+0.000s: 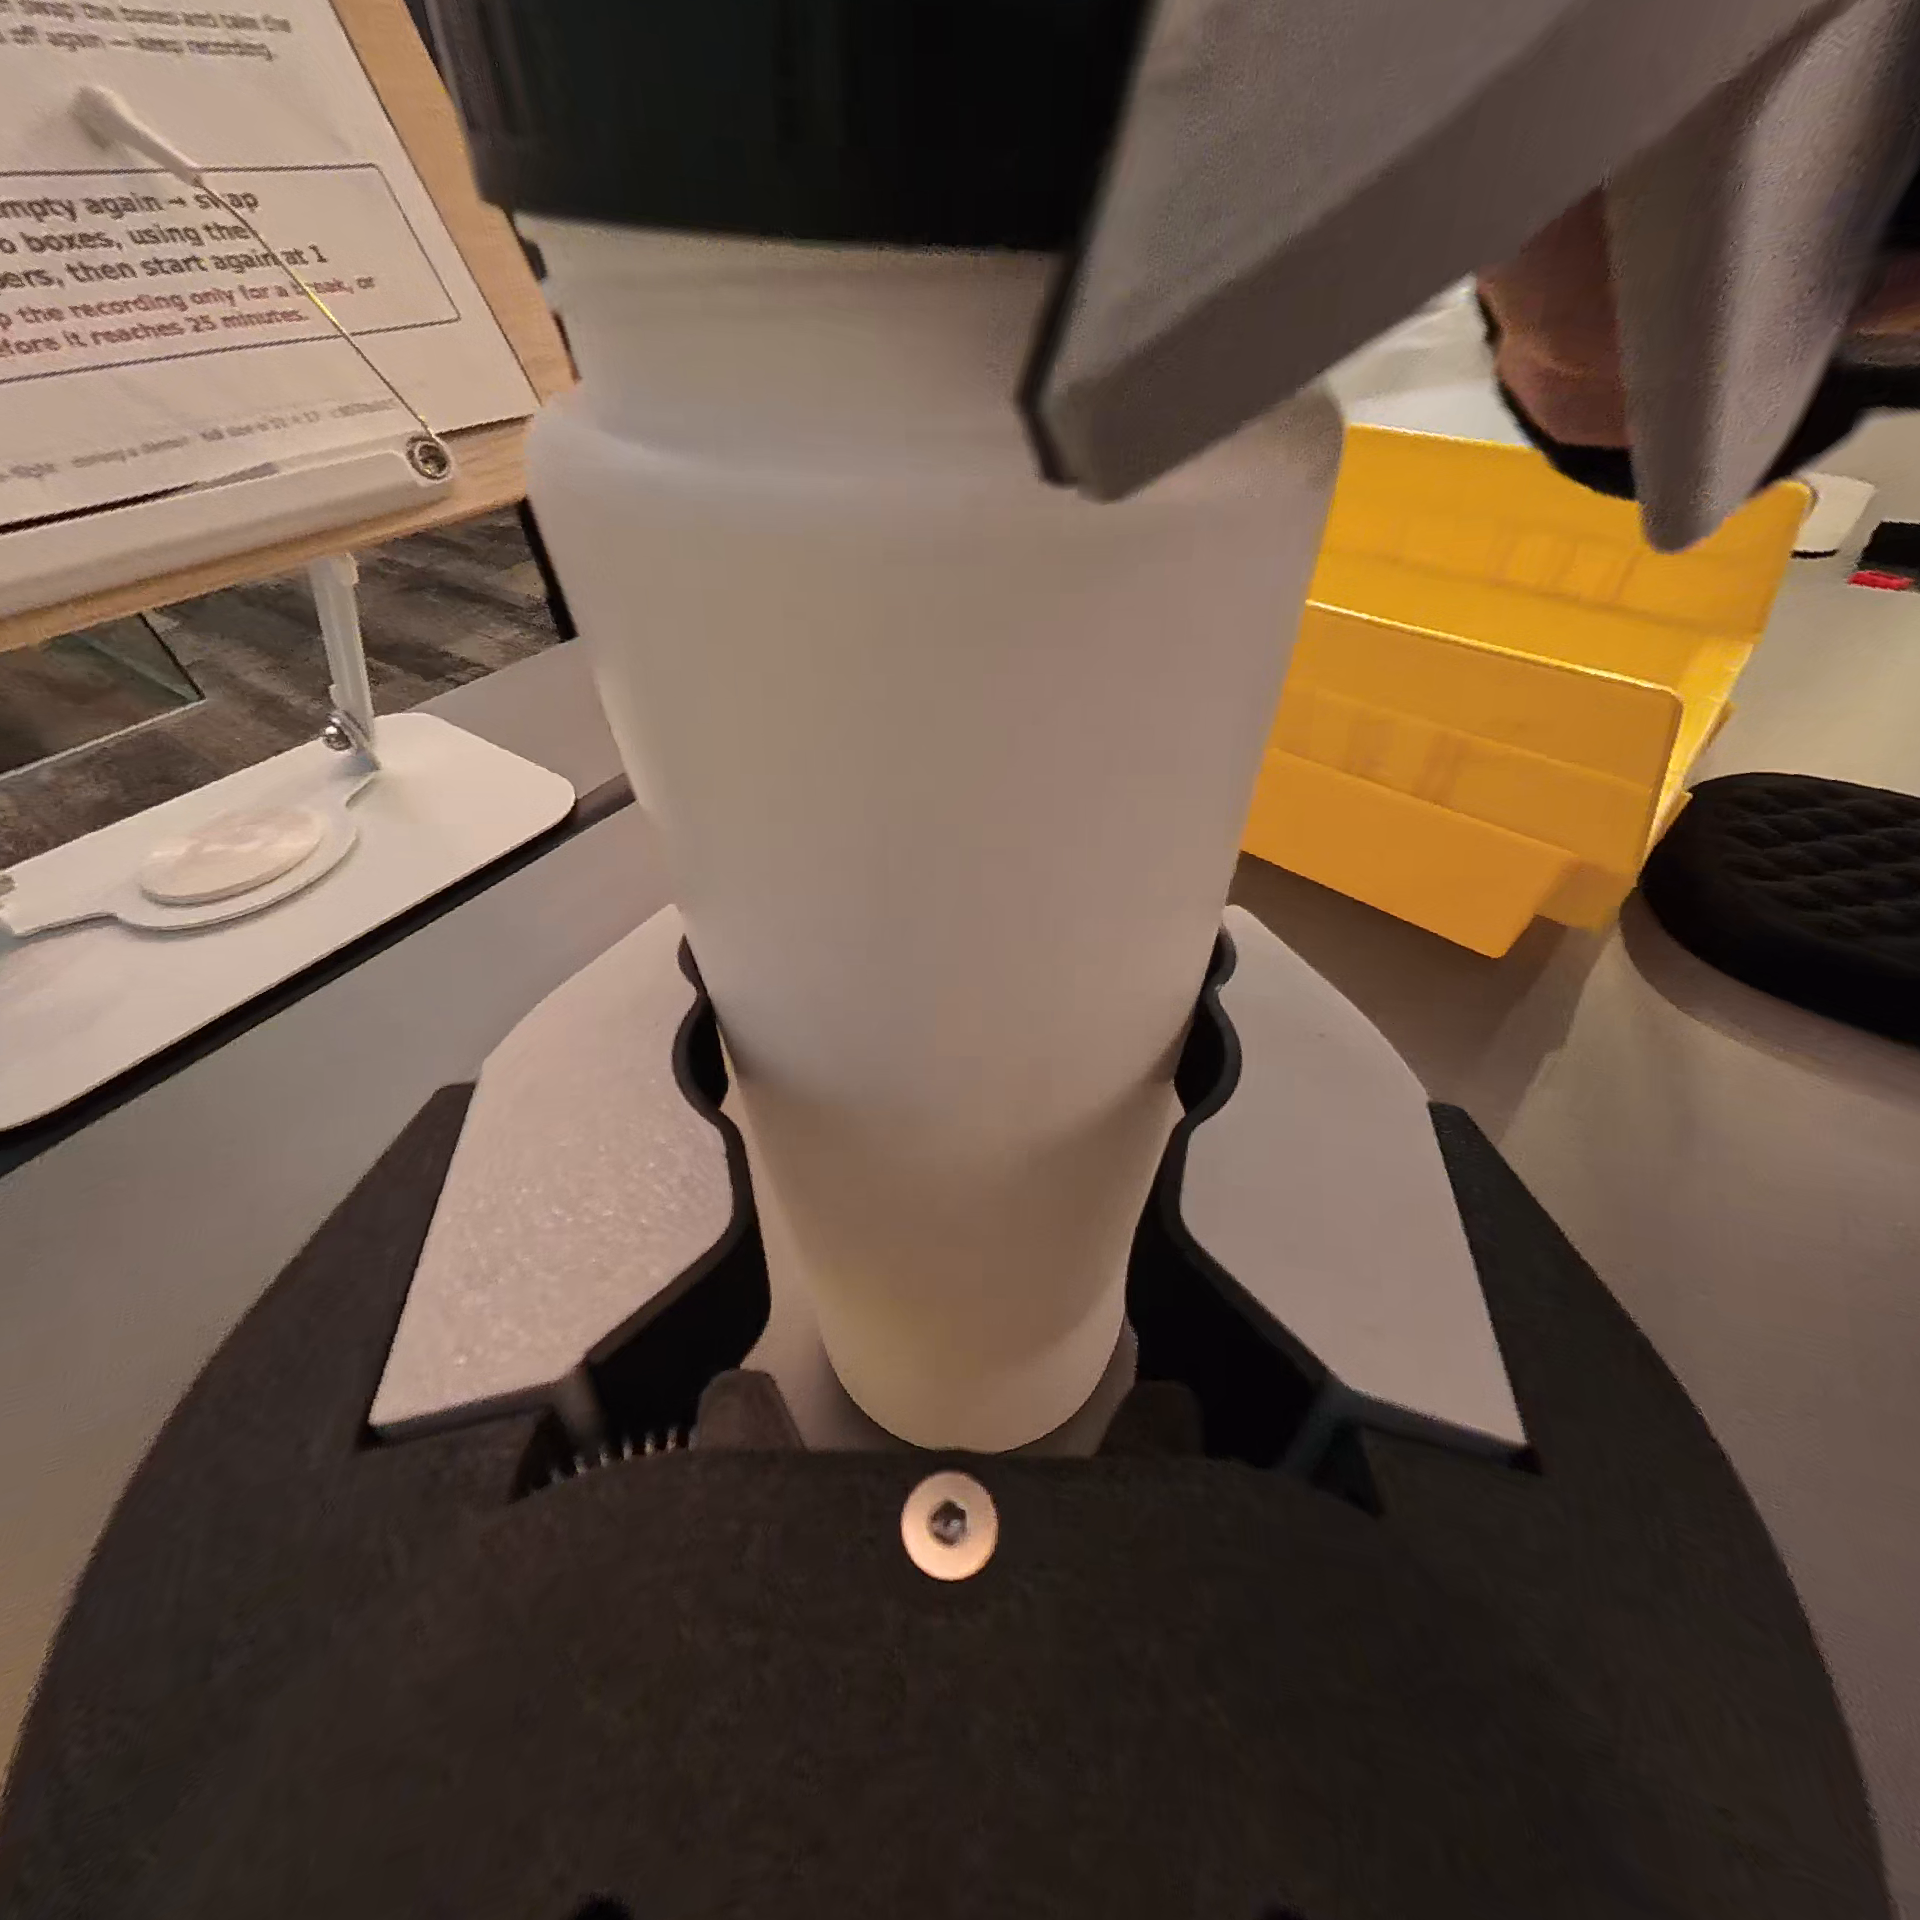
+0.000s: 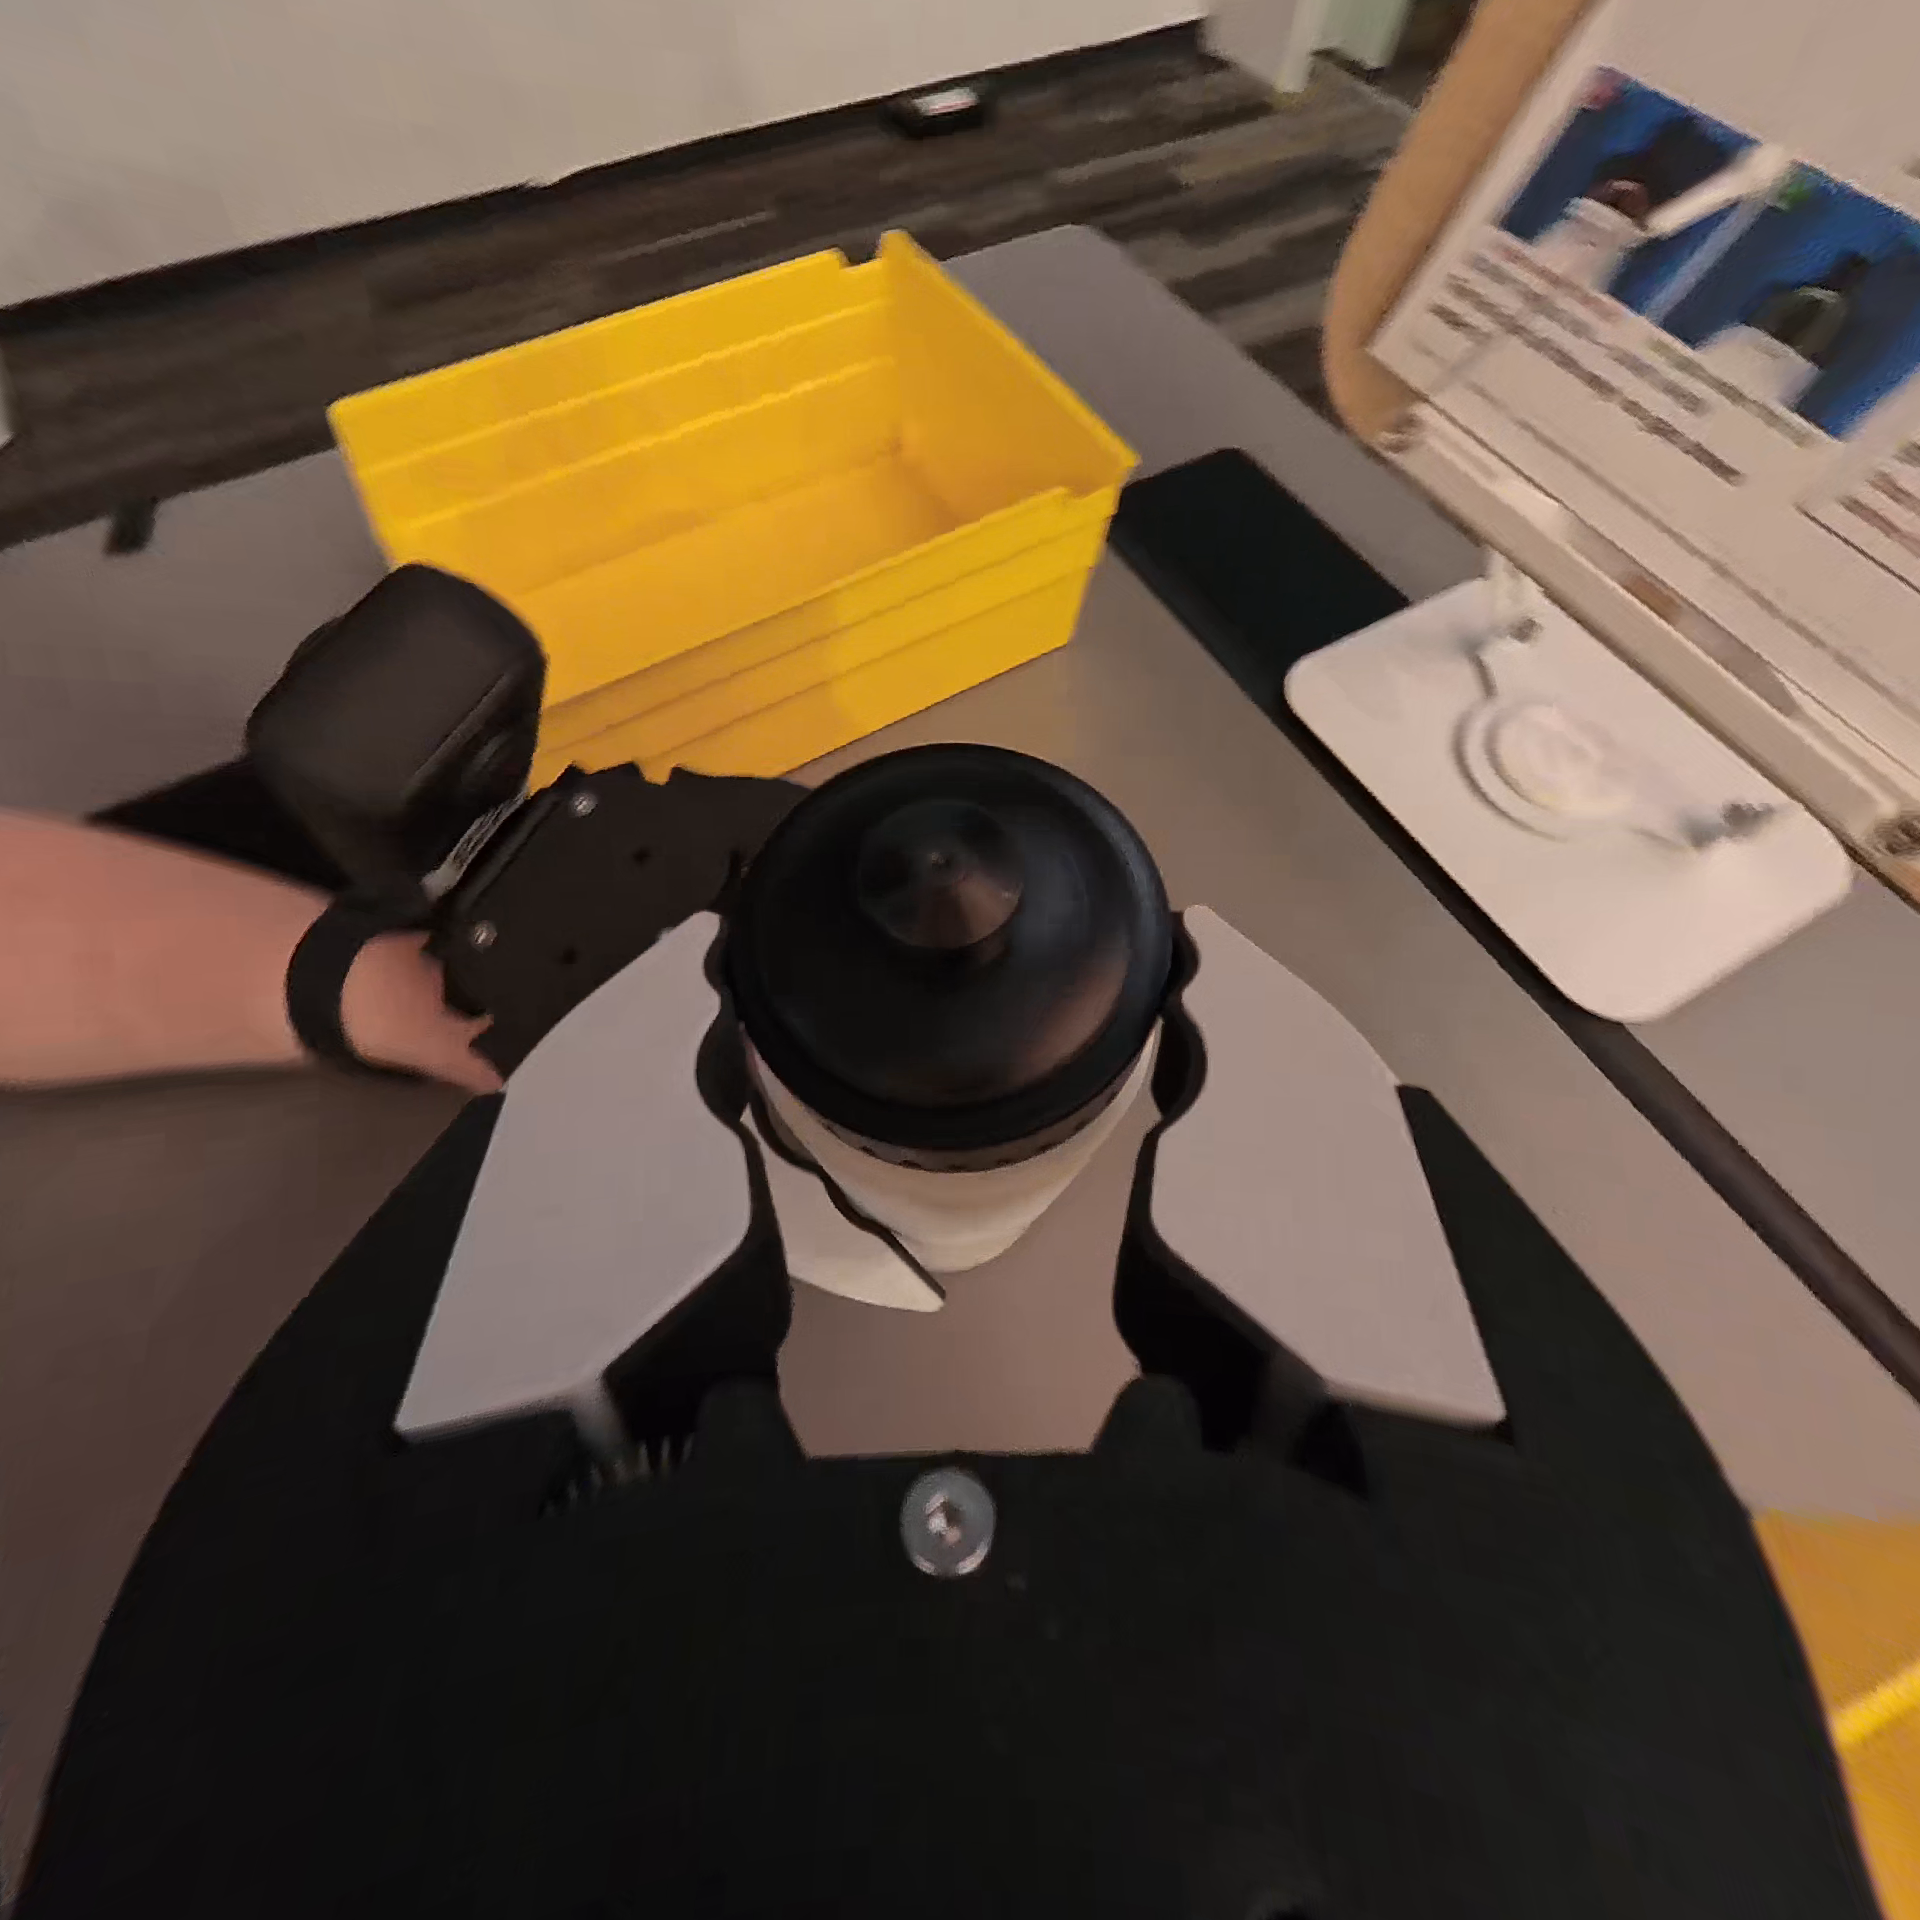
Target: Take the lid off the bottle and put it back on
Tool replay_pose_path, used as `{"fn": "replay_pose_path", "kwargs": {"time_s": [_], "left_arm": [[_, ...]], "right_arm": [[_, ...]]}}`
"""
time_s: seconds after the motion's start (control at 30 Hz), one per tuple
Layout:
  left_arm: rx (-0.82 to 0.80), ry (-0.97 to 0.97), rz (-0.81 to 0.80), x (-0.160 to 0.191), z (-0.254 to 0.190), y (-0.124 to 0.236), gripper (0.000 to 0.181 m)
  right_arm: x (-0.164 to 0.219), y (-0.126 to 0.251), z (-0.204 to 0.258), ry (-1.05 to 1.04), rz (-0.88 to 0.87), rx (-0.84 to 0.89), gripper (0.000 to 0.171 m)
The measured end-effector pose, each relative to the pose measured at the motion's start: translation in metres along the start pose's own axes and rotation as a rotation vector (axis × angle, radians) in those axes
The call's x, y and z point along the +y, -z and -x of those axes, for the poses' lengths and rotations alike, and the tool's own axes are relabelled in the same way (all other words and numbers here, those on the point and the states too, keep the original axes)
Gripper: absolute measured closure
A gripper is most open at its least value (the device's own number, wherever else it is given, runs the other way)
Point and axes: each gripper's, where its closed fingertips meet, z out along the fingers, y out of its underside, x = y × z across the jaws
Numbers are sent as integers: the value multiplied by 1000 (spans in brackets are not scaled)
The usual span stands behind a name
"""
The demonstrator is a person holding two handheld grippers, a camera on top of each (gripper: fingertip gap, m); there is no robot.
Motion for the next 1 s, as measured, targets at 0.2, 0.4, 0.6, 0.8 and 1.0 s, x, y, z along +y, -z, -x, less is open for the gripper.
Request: {"fn": "replay_pose_path", "kwargs": {"time_s": [0.2, 0.4, 0.6, 0.8, 1.0], "left_arm": [[42, -4, -5, 1, -2, 2, 94], [105, -5, -12, 1, -4, 3, 94], [112, -10, -8, 1, -4, 4, 94], [67, 12, 15, 2, -1, 2, 94], [-16, 28, 38, 3, 8, 1, 94]], "right_arm": [[1, 15, -3, 257, 213, -8, 87], [-8, 28, 1, 730, 429, -227, 79], [6, 18, 3, 719, 669, -341, 94], [5, 14, -2, 467, 682, -227, 98], [11, 8, -4, -2, 604, 42, 96]]}}
